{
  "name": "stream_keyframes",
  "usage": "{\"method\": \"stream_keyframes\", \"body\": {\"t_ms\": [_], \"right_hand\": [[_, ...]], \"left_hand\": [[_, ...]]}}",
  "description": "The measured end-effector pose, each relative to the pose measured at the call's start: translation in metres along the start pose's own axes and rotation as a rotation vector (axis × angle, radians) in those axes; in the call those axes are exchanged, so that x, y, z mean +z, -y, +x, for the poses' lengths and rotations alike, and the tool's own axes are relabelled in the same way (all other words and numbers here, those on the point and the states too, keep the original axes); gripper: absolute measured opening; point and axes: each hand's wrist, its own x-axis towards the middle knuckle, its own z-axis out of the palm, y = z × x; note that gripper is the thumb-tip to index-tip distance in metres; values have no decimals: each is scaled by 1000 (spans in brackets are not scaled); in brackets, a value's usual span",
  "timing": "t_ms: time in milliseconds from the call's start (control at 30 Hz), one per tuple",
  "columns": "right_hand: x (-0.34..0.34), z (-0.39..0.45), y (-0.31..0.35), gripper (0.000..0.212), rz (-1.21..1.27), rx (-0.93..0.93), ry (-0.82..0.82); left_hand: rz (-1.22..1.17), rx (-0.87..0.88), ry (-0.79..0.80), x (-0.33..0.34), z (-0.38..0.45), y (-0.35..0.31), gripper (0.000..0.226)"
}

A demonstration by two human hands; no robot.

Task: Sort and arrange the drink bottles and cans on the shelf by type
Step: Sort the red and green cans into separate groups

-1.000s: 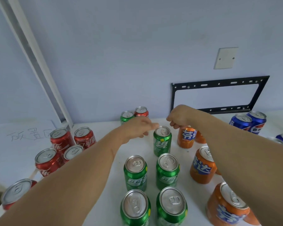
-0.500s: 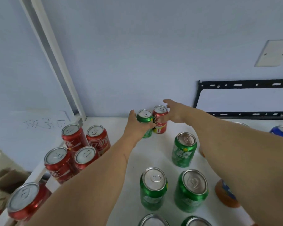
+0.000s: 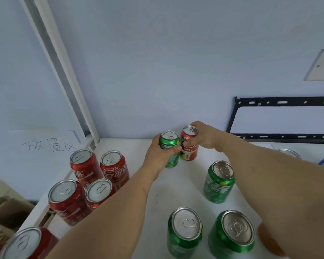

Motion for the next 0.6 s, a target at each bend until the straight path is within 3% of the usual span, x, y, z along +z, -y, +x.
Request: {"method": "stream_keyframes", "body": {"t_ms": [167, 333, 467, 600], "right_hand": [[-11, -22, -4, 59, 195, -22, -35], [-31, -64, 3, 67, 410, -46, -157], [-45, -104, 18, 54, 468, -110, -251], [-49, -141, 24, 48, 476, -136, -227]], "left_hand": [[-61, -30, 8, 0, -8, -11, 61], [-95, 13, 15, 2, -24, -26, 58], [-91, 45, 31, 1, -42, -38, 58], [-68, 49, 53, 4, -65, -43, 59]]}}
